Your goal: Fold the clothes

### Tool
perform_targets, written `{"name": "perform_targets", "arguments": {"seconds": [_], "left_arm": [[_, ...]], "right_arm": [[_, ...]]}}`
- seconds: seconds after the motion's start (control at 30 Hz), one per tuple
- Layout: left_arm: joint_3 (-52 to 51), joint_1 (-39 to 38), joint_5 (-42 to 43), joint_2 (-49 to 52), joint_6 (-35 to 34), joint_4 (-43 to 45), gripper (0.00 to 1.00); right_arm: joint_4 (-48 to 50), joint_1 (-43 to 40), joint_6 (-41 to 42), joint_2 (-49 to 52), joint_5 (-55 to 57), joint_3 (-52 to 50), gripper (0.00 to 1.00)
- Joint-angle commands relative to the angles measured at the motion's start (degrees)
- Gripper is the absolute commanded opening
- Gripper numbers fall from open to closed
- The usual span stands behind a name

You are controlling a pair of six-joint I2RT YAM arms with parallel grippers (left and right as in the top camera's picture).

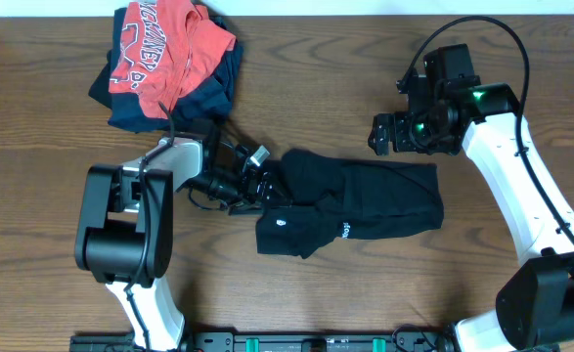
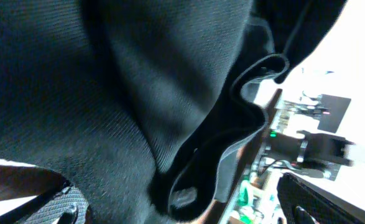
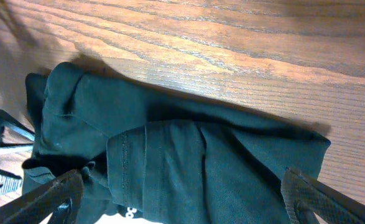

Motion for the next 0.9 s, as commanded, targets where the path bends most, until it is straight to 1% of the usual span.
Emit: {"name": "perform_targets", "arguments": {"seconds": [0.0, 0.07, 0.13, 0.17, 0.2, 0.27, 0.3, 0.33, 0.4, 0.43, 0.57, 0.63, 0.7, 0.73, 0.8, 0.83, 0.87], "left_arm": [[-1.18, -1.03, -2.99, 3.21, 1.16, 0.20, 0.98], [-0.96, -2.01, -3.02, 3.21, 0.48, 0.20, 0.99], [-0.68, -3.10, -3.02, 3.21, 0.28, 0.20, 0.92], [-0.37, -3.89, -3.06, 3.21, 0.28, 0.17, 0.83], [-0.11, -4.50, -3.06, 3.21, 0.26, 0.20, 0.77], [0.72, -5.68, -3.58, 3.21, -1.31, 0.22, 0.63], [1.07, -6.03, -4.07, 3.21, -2.25, 0.26, 0.54], [1.57, -6.38, -4.66, 3.21, -3.13, 0.22, 0.42], [2.32, -6.38, -4.85, 3.19, -4.52, 0.24, 0.15], [2.71, -6.21, -4.87, 3.19, -4.98, 0.22, 0.06], [5.18, -4.26, -5.11, 2.84, -7.93, -0.57, 0.06], [6.73, -2.75, -7.04, 1.79, -8.57, -2.25, 0.06], [8.41, -1.25, -10.25, -0.26, -8.55, -4.61, 0.06], [9.11, -0.63, -11.91, -1.46, -8.57, -5.44, 0.06], [10.36, 0.76, -15.85, -5.44, -8.57, -6.78, 0.06], [10.47, 1.11, -16.81, -6.91, -8.59, -6.80, 0.06], [10.47, 1.46, -17.86, -8.70, -8.59, -6.75, 0.06]], "right_arm": [[0.39, -0.15, 0.85, -1.11, 0.59, 1.07, 0.99], [1.03, -0.15, 0.85, -1.11, 0.59, 1.07, 0.99], [1.46, -0.09, 0.85, -1.11, 0.57, 1.07, 0.99], [1.66, -0.11, 0.85, -1.11, 0.57, 1.07, 0.99], [1.77, -0.11, 0.85, -1.11, 0.57, 1.07, 0.99], [1.79, -0.11, 0.85, -1.11, 0.57, 1.07, 0.99], [1.77, -0.11, 0.83, -1.11, 0.59, 1.07, 0.99], [1.77, -0.15, 0.83, -1.11, 0.59, 1.07, 0.99], [1.79, -0.17, 0.81, -1.11, 0.59, 1.07, 0.99], [1.84, -0.15, 0.79, -1.11, 0.59, 1.07, 0.99], [1.73, -0.15, 0.66, -1.11, 0.59, 1.07, 0.99], [1.36, -0.15, 0.66, -1.11, 0.59, 1.07, 0.99], [1.14, -0.15, 0.66, -1.09, 0.57, 1.05, 0.93], [1.11, -0.15, 0.66, -1.09, 0.59, 0.98, 0.87], [1.14, -0.11, 0.81, -1.09, 0.33, 0.85, 0.32], [1.16, -0.09, 1.16, -1.09, 0.28, 0.81, 0.14], [1.27, -0.09, 1.84, -1.09, 0.04, 0.70, 0.01]]}}
